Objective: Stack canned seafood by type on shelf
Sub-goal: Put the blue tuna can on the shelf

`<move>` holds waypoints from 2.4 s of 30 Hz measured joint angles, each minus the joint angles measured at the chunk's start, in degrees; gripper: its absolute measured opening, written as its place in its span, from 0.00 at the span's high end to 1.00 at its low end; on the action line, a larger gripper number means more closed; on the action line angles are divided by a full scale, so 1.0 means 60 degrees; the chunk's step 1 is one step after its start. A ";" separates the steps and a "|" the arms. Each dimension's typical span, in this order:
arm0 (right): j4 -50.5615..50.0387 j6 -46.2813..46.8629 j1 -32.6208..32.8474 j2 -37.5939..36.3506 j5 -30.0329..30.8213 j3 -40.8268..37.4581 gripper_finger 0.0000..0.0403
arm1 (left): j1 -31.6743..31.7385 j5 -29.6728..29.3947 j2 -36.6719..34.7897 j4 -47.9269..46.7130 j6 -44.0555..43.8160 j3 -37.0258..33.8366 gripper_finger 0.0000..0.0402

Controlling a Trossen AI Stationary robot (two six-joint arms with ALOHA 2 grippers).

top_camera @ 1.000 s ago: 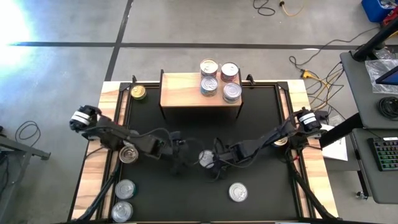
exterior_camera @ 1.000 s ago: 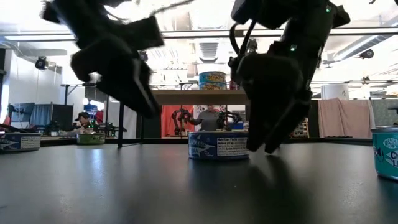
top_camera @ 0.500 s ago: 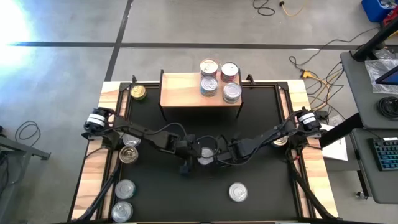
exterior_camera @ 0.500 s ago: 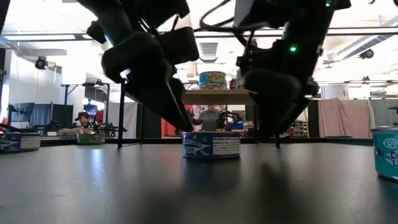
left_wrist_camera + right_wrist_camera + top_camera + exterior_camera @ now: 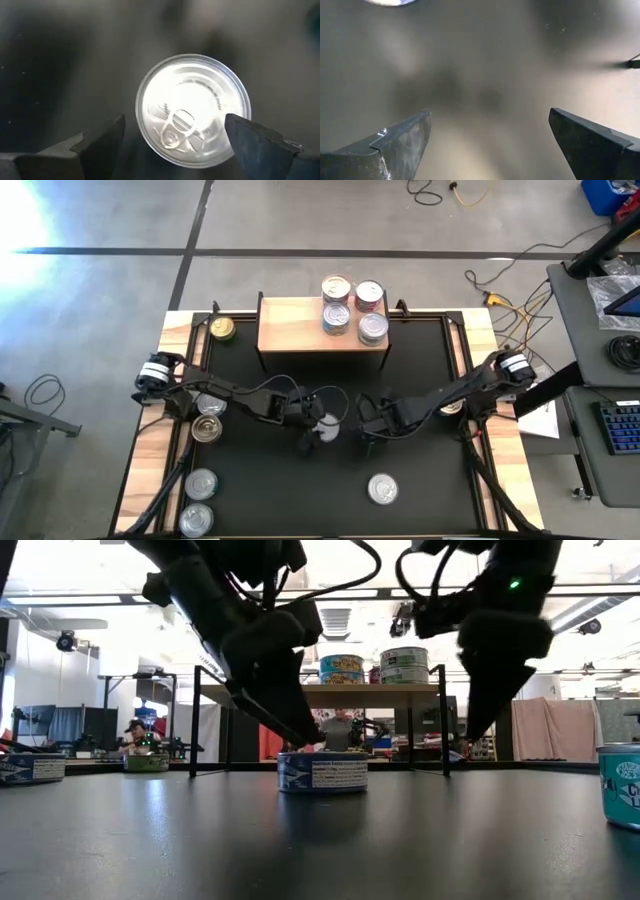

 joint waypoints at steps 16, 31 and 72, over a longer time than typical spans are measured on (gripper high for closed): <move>0.0009 0.0250 0.1156 -0.2539 -0.0125 -0.1705 0.02 | -0.0112 -0.1001 0.0763 -0.1635 -0.2243 0.1186 0.18; -0.0049 0.0593 0.1205 -0.3348 -0.0563 -0.2286 0.02 | 0.1014 0.3286 0.2851 -0.3013 -0.3204 0.3541 0.18; 0.0859 0.2216 0.1612 0.2951 -0.0618 0.2731 0.02 | -0.1127 0.1743 0.0915 -0.1643 0.2293 0.0930 0.19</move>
